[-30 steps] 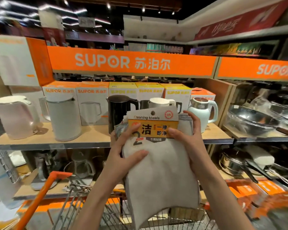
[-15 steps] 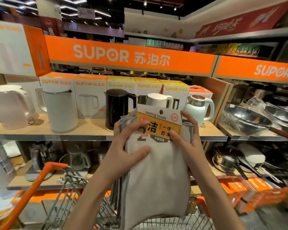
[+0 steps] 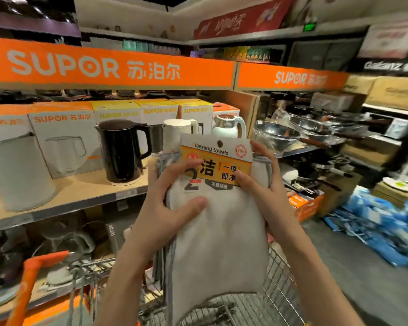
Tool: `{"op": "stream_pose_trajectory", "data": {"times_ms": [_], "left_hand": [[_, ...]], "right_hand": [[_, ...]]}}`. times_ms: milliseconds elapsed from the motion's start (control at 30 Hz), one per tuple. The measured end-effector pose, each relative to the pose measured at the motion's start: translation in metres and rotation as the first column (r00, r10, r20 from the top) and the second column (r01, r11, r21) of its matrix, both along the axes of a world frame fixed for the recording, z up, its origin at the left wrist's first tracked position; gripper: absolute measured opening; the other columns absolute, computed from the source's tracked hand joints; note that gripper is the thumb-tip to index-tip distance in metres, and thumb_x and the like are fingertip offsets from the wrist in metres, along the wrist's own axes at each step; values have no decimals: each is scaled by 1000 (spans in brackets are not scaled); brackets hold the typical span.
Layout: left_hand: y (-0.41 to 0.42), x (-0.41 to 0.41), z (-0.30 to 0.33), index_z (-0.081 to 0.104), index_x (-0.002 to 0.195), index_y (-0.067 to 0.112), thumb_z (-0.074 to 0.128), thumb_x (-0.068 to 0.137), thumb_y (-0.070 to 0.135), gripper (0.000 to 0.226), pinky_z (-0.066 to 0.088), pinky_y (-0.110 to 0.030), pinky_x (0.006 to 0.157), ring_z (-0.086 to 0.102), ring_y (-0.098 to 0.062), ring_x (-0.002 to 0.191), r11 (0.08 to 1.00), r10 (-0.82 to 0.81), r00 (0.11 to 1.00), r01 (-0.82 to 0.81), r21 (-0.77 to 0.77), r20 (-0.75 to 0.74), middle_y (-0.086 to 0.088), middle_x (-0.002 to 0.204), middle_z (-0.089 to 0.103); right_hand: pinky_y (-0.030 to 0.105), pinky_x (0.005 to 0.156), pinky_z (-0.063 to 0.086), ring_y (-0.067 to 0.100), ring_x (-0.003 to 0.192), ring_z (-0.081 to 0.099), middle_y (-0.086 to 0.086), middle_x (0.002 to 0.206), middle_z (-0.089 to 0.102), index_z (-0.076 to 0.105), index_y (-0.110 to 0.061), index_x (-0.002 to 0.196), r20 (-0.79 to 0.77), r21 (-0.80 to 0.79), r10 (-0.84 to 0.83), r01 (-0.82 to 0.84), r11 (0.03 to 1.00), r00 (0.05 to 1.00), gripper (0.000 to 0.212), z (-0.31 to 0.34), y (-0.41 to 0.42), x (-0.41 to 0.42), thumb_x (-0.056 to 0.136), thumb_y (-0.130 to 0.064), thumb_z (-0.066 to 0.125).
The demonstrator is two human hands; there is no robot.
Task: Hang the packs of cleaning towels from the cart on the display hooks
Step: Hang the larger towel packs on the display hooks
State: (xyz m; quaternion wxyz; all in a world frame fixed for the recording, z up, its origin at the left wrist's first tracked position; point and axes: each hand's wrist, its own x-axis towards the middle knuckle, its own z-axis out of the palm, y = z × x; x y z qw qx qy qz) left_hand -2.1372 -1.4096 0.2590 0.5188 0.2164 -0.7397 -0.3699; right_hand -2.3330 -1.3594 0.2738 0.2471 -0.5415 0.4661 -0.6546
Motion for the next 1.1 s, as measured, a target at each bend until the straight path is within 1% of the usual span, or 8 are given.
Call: {"op": "stream_pose_trajectory", "data": {"times_ms": [133, 200, 333, 467, 633, 800, 900, 1100], "left_hand": [[19, 1, -4, 55, 106, 61, 75, 67, 29, 54, 46, -5, 81, 52, 13, 107, 989, -151, 989, 151, -3, 3, 27, 121, 41], [32, -2, -6, 56, 107, 59, 77, 63, 36, 54, 50, -15, 90, 53, 6, 110, 977, -213, 977, 213, 30, 7, 11, 129, 41], [62, -14, -6, 56, 107, 59, 72, 58, 48, 53, 53, -38, 95, 55, -9, 116, 934, -351, 936, 350, 68, 5, 4, 132, 42], [92, -36, -5, 55, 108, 60, 72, 59, 49, 53, 53, -36, 94, 55, -12, 116, 878, -478, 878, 478, 29, 12, 0, 129, 44], [150, -68, -4, 55, 109, 60, 72, 61, 49, 53, 51, -17, 86, 56, -5, 111, 779, -626, 779, 626, -5, 9, 3, 125, 47], [225, -92, -6, 57, 112, 55, 74, 62, 46, 54, 48, -26, 94, 53, -6, 119, 639, -769, 639, 769, 3, -7, 6, 129, 49], [281, -104, -5, 57, 110, 57, 72, 62, 44, 52, 43, -13, 94, 53, 0, 116, 536, -844, 536, 844, -24, -16, 3, 125, 52], [395, -107, -7, 57, 109, 58, 71, 61, 46, 52, 35, -19, 107, 48, -3, 123, 303, -953, 303, 953, 12, -10, 10, 124, 54]], "right_hand": [[40, 79, 58, 15, 104, 66, -14, 119, 63, 46, -55, 121, 14, 32, -166, 165, 986, 986, 58, -8, 47, 10, 75, -34, 74], [43, 83, 57, 17, 108, 64, -10, 125, 60, 47, -54, 121, 11, 41, -248, 247, 968, 969, 57, -9, 72, 13, 76, -32, 74], [33, 76, 58, 13, 105, 65, -17, 121, 61, 48, -56, 119, -1, 38, -390, 390, 920, 921, 58, -8, 124, 16, 72, -36, 76], [32, 77, 58, 14, 105, 65, -12, 121, 62, 49, -54, 119, 12, 21, -500, 500, 866, 866, 57, -4, 182, 16, 73, -32, 74], [26, 79, 56, 8, 107, 63, -14, 123, 60, 49, -55, 117, -26, -21, -661, 661, 750, 750, 55, 2, 268, 16, 75, -27, 74], [31, 89, 54, 12, 112, 61, -8, 125, 60, 47, -43, 125, -50, -60, -787, 785, 617, 615, 61, 0, 364, 26, 76, -16, 72], [33, 91, 53, 15, 112, 62, -3, 125, 60, 45, -39, 127, -43, -46, -845, 843, 535, 534, 66, -2, 429, 40, 74, -12, 73], [39, 100, 47, 14, 118, 57, -6, 130, 57, 47, -43, 126, -86, -42, -953, 954, 296, 292, 70, -3, 550, 88, 69, -20, 79]]}}
